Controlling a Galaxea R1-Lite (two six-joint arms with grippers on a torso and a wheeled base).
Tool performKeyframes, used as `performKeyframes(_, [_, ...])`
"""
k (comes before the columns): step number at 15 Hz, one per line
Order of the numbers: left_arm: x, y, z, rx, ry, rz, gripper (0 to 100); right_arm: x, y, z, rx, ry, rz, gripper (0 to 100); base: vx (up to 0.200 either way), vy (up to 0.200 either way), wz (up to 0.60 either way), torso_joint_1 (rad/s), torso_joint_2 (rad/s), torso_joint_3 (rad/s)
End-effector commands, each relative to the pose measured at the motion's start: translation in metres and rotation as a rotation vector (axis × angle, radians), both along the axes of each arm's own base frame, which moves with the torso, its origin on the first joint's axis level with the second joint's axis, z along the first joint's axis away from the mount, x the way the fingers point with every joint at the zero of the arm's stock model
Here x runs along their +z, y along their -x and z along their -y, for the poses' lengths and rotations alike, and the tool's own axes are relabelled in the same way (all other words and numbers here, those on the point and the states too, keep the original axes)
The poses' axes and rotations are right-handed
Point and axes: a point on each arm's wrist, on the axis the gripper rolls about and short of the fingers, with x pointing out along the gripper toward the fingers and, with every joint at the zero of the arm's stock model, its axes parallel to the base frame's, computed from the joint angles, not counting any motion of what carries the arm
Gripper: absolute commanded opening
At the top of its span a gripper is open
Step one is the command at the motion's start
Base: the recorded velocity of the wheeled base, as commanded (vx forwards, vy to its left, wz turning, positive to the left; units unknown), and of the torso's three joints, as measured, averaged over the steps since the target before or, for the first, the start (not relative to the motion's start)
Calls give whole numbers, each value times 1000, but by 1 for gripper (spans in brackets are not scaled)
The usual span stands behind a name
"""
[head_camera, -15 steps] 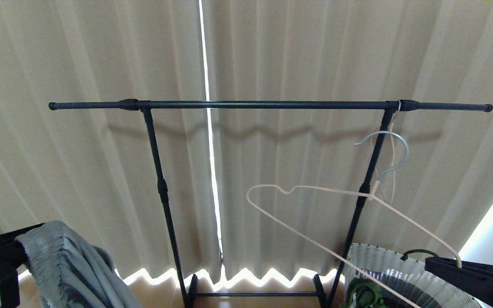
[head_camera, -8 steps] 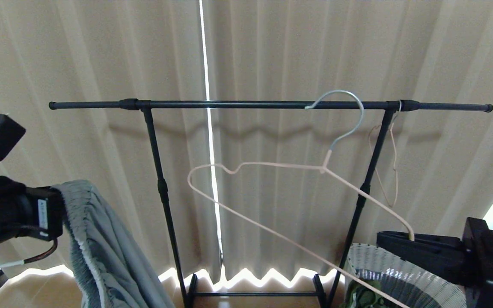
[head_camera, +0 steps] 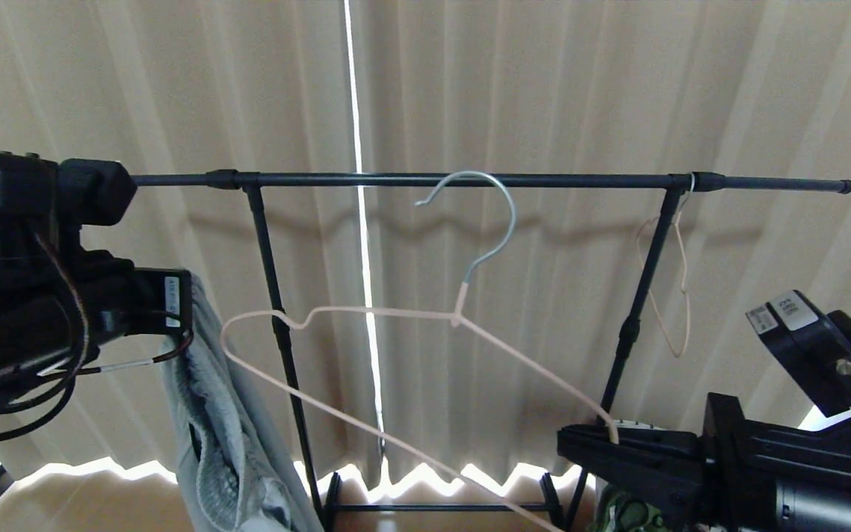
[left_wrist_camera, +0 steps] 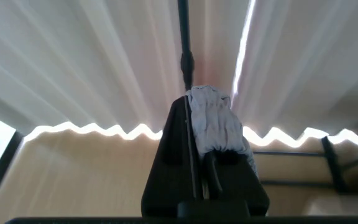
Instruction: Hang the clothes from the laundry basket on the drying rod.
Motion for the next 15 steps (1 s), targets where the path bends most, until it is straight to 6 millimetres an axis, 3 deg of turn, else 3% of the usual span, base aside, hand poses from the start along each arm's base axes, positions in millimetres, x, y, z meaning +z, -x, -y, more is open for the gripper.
performKeyframes(1, [-11, -10, 10, -18, -21, -41, 0, -7, 2, -15, 48, 17, -23, 0, 0, 0, 0, 0, 0, 0])
performKeyframes(11, [-6, -6, 9, -29, -76, -51, 0, -13, -21, -44, -76, 71, -17, 0, 0, 0, 0, 0, 0, 0])
performKeyframes(15, [-4, 1, 8, -41, -105, -82, 0, -15, -31, -58, -82, 8, 15, 0, 0, 0, 0, 0, 0, 0])
